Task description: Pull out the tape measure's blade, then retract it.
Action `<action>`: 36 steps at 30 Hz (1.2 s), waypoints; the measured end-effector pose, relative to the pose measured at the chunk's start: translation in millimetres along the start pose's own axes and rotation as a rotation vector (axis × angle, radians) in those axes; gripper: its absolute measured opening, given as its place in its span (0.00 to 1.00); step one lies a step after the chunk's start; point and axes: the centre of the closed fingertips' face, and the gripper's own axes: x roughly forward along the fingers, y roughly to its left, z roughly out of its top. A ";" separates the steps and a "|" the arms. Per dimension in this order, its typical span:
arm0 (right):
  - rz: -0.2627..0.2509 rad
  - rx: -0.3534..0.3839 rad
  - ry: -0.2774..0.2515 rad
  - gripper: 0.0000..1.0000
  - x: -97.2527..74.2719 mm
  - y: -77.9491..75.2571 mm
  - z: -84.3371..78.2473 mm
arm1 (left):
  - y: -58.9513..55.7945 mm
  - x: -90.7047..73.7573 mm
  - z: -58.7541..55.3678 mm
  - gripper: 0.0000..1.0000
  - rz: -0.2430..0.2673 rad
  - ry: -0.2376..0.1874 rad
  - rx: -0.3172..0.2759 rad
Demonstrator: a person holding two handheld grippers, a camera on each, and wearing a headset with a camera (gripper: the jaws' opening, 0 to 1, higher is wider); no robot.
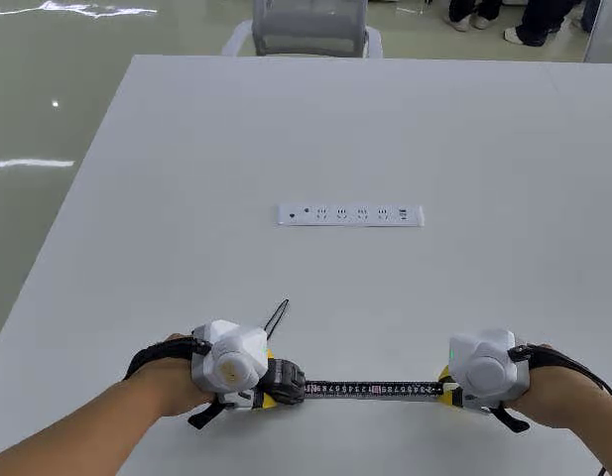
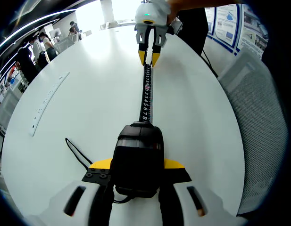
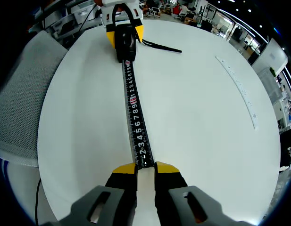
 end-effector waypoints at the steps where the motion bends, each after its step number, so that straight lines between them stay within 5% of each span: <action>1: 0.000 0.000 0.001 0.11 0.2 -0.2 -0.5 | 0.0 0.0 0.0 0.32 0.000 0.000 0.000; 36: -0.006 0.011 0.007 0.11 -7.4 -0.1 -16.1 | -1.0 -0.6 0.7 0.33 0.001 0.000 -0.005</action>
